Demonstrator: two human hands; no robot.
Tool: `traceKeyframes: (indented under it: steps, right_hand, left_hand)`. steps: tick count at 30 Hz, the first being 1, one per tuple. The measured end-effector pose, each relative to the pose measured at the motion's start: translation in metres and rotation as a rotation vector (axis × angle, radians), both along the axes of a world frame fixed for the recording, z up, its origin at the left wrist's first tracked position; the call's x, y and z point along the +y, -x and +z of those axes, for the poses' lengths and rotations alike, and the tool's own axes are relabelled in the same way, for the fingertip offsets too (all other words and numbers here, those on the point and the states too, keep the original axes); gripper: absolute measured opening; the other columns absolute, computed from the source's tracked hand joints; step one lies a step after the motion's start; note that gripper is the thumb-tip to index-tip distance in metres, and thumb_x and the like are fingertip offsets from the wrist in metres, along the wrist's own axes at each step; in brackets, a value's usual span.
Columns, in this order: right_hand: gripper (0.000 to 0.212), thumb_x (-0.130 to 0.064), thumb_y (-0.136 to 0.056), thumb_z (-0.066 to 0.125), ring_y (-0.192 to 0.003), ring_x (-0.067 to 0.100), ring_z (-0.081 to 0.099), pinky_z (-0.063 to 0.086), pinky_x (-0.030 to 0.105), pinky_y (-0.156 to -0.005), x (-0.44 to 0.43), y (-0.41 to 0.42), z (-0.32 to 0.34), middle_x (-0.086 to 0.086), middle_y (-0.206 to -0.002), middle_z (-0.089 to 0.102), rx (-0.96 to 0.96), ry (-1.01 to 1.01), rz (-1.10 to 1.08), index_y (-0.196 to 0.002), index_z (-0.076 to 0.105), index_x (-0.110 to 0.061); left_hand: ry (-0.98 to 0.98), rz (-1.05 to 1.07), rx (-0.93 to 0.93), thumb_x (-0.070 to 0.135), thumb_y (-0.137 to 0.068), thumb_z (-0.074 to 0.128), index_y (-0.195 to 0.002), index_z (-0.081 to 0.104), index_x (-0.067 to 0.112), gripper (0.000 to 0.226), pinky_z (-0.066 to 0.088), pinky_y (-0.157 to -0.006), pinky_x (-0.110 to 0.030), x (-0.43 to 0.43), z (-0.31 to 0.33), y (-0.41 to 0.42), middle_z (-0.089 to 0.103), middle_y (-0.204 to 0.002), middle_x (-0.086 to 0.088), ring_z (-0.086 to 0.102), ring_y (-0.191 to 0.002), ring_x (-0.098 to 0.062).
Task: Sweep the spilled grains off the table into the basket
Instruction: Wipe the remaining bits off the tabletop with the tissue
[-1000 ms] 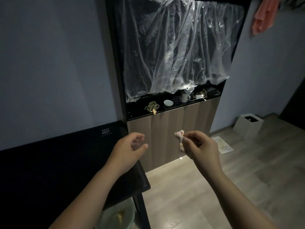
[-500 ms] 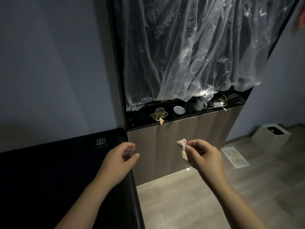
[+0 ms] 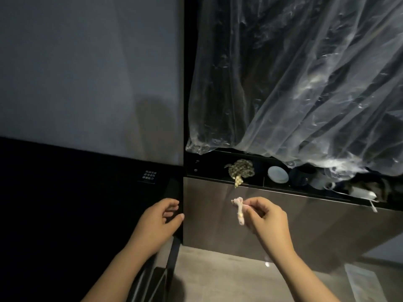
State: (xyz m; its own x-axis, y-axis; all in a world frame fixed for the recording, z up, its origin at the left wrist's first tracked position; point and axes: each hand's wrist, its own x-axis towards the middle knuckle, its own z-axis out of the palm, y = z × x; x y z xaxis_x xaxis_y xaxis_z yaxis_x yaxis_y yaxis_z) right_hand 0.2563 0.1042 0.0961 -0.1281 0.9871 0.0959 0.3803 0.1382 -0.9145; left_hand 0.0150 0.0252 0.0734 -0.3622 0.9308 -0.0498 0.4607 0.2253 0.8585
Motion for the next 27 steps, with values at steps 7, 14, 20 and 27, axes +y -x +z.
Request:
traceKeyframes:
  steps: [7, 14, 20, 27]
  right_hand:
    - [0.022, -0.008, -0.084, 0.063, -0.068, -0.003, 0.066, 0.046, 0.007, -0.057, 0.059, 0.029, -0.04, -0.019, -0.067, 0.07, -0.053, 0.067, 0.071, -0.078, 0.072, -0.027]
    - [0.025, -0.01, -0.083, 0.066, -0.061, -0.002, 0.065, 0.046, 0.01, -0.056, 0.109, 0.069, -0.071, -0.013, -0.061, 0.07, -0.079, 0.106, 0.056, -0.066, 0.069, -0.028]
    - [0.023, -0.014, -0.082, 0.069, -0.079, 0.005, 0.064, 0.046, 0.016, -0.07, 0.164, 0.094, -0.111, -0.006, -0.083, 0.068, -0.172, -0.018, 0.045, -0.073, 0.066, -0.036]
    - [0.007, -0.008, -0.081, 0.07, -0.078, 0.013, 0.059, 0.038, 0.014, -0.072, 0.23, 0.118, -0.163, 0.003, -0.084, 0.065, -0.233, -0.245, 0.04, -0.087, 0.074, -0.009]
  left_hand:
    - [0.054, 0.129, -0.029, 0.022, -0.085, 0.069, -0.118, 0.058, 0.026, 0.035, 0.05, -0.092, -0.024, 0.015, -0.02, 0.005, 0.061, -0.11, 0.011, 0.058, -0.103, -0.003]
    - [0.094, 0.148, -0.085, 0.021, -0.085, 0.069, -0.117, 0.059, 0.024, 0.033, 0.045, -0.087, -0.015, 0.053, -0.059, 0.035, 0.062, -0.11, 0.01, 0.058, -0.102, -0.001]
    - [0.118, 0.15, -0.086, 0.021, -0.084, 0.07, -0.115, 0.061, 0.022, 0.032, 0.046, -0.087, -0.015, 0.087, -0.086, 0.049, 0.062, -0.109, 0.008, 0.058, -0.1, -0.001]
    - [0.095, 0.23, -0.112, 0.02, -0.082, 0.07, -0.114, 0.061, 0.025, 0.034, 0.045, -0.085, -0.014, 0.124, -0.124, 0.052, 0.062, -0.108, 0.009, 0.059, -0.101, -0.003]
